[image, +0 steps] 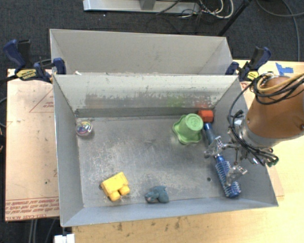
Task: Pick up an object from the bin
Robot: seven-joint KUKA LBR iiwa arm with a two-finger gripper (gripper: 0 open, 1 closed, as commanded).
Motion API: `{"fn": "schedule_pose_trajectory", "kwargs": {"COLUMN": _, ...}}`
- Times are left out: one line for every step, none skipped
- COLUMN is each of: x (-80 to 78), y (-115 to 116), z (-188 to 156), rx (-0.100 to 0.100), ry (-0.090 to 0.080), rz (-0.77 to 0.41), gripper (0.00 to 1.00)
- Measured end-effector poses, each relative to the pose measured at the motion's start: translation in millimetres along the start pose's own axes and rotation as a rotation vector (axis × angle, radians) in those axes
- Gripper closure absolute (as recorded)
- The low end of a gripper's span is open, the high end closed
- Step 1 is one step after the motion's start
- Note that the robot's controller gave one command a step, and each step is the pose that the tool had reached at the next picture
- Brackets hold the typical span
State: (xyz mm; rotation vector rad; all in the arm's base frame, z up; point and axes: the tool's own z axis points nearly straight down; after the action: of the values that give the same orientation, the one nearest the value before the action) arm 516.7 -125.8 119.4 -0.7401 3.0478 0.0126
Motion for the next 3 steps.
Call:
{"fn": "schedule_pose_trajectory", "kwargs": {"x": -10.1, "y": 2, "z": 10, "rx": -0.008, "ry": -0.004, "rz": -0.136, "gripper": 0.00}}
{"fn": "schedule_pose_trajectory", "kwargs": {"x": -3.4, "y": -8, "z": 14, "rx": 0.004, "ry": 0.005, "rz": -0.258, "gripper": 0.00}}
{"fn": "schedule_pose_trajectory", "kwargs": {"x": -24.0, "y": 5, "z": 45, "rx": -0.007, "ry": -0.002, "rz": -0.865, "gripper": 0.00}}
